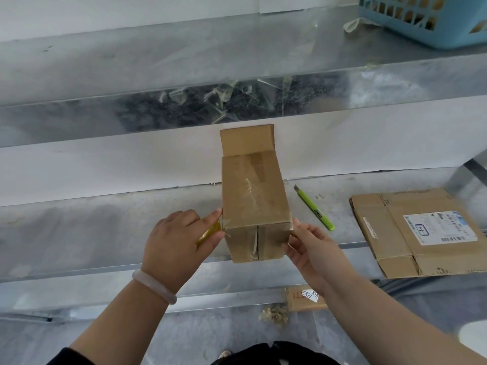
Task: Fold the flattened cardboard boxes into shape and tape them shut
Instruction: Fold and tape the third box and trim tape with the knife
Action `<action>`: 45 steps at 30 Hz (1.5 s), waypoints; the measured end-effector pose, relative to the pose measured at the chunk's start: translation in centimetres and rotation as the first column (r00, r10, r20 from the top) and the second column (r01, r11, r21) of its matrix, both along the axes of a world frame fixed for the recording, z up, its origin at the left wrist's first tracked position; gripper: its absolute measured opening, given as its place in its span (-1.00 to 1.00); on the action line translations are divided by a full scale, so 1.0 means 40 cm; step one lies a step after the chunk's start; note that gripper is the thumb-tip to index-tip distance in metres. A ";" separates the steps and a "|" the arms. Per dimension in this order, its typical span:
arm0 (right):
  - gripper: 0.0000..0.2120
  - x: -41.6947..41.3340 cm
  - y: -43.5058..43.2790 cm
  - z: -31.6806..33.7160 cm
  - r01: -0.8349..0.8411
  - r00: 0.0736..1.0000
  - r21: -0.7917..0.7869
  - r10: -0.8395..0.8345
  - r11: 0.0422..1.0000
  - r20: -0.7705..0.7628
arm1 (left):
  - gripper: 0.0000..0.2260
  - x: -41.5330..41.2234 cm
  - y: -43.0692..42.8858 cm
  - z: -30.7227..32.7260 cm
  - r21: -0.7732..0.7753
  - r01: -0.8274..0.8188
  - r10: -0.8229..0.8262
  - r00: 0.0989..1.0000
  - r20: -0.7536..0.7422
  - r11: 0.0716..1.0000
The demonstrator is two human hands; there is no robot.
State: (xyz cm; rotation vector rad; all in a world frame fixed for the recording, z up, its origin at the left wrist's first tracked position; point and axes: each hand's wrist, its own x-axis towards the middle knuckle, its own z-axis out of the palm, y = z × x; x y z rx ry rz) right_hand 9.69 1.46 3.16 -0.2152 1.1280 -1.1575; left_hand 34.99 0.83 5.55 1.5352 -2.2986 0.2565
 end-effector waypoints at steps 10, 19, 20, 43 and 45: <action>-0.67 -0.011 0.036 0.016 -0.072 0.792 -0.222 -0.080 0.972 -0.606 | -0.55 0.000 0.000 0.001 0.014 -0.004 0.005 1.000 -0.026 1.000; -0.39 -0.014 0.052 -0.020 -0.679 0.450 -0.255 0.116 0.688 -0.885 | -0.58 -0.004 0.002 0.002 0.023 -0.008 0.010 0.995 -0.101 1.000; -0.40 -0.024 0.040 -0.012 -0.693 0.351 -0.262 -0.004 0.671 -0.936 | -0.58 -0.005 0.002 0.002 0.022 -0.009 0.011 0.994 -0.104 1.000; -0.59 0.096 -0.077 0.026 -0.915 -0.268 -0.053 -0.701 0.400 -0.661 | -0.60 0.000 -0.010 -0.017 0.022 0.033 -0.030 0.987 -0.158 0.999; -0.60 0.099 -0.080 0.026 -0.912 -0.269 -0.057 -0.699 0.406 -0.662 | -0.60 0.002 -0.013 -0.020 0.022 0.040 -0.036 0.985 -0.170 0.999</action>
